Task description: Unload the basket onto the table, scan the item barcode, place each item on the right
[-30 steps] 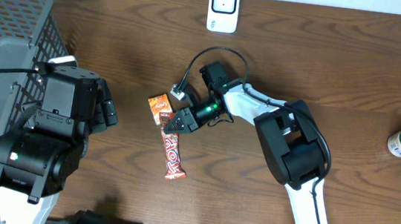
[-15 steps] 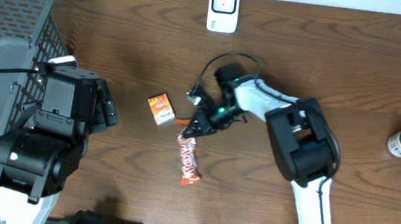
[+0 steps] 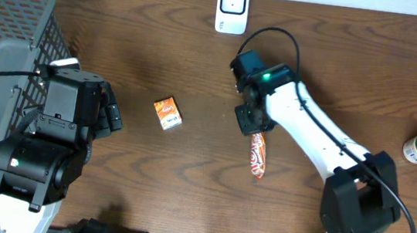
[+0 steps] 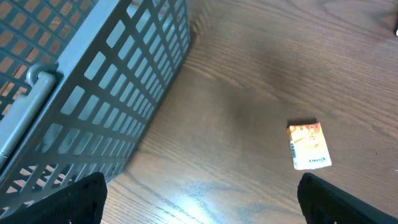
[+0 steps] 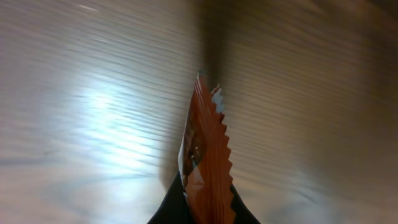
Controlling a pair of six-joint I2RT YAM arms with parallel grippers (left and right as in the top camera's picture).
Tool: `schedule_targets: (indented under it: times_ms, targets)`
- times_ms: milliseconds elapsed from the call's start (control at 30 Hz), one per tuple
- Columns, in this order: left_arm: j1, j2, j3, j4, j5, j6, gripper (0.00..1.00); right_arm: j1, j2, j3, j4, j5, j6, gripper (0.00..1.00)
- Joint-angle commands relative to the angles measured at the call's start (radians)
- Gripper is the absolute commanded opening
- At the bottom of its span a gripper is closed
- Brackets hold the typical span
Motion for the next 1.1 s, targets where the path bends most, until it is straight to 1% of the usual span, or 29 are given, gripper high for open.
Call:
schedule_targets:
  times_ms: [0,100,167,300,400,533,733,800,867,933,967,1067]
  targets:
    - [-0.001,0.0,0.009,-0.003,-0.003,-0.01,0.98,0.05,0.005,0.002,-0.028,0.219,0.114,0.01]
    - [-0.001,0.0,0.009,-0.003,-0.003,-0.01,0.98,0.101,0.006,0.001,-0.057,0.266,0.179,0.04]
    - [-0.001,0.0,0.009,-0.003,-0.003,-0.01,0.98,0.134,0.007,0.001,-0.058,0.268,0.211,0.09]
    - [0.0,0.0,0.009,-0.003,-0.003,-0.01,0.98,0.18,0.019,0.001,-0.038,0.268,0.296,0.12]
    - [0.0,0.0,0.009,-0.003,-0.003,-0.01,0.98,0.194,0.048,0.001,-0.019,0.269,0.325,0.1]
    - [-0.001,0.0,0.009,-0.003,-0.003,-0.01,0.98,0.204,0.12,0.001,-0.008,0.289,0.347,0.04]
    - [0.0,0.0,0.009,-0.003,-0.003,-0.01,0.98,0.247,0.199,0.001,-0.006,0.249,0.347,0.04]
    - [-0.001,0.0,0.009,-0.003,-0.003,-0.01,0.98,0.266,0.201,0.001,0.008,0.223,0.347,0.06]
    - [0.0,0.0,0.009,-0.003,-0.003,-0.01,0.98,0.287,0.201,0.003,0.029,0.193,0.347,0.14]
    - [0.0,0.0,0.009,-0.003,-0.003,-0.01,0.98,0.304,0.201,0.004,0.048,0.165,0.347,0.3]
    - [-0.001,0.0,0.009,-0.003,-0.003,-0.01,0.98,0.311,0.201,0.004,0.056,0.147,0.347,0.37]
    - [-0.001,0.0,0.009,-0.003,-0.003,-0.01,0.98,0.327,0.201,0.004,0.067,0.097,0.349,0.5]
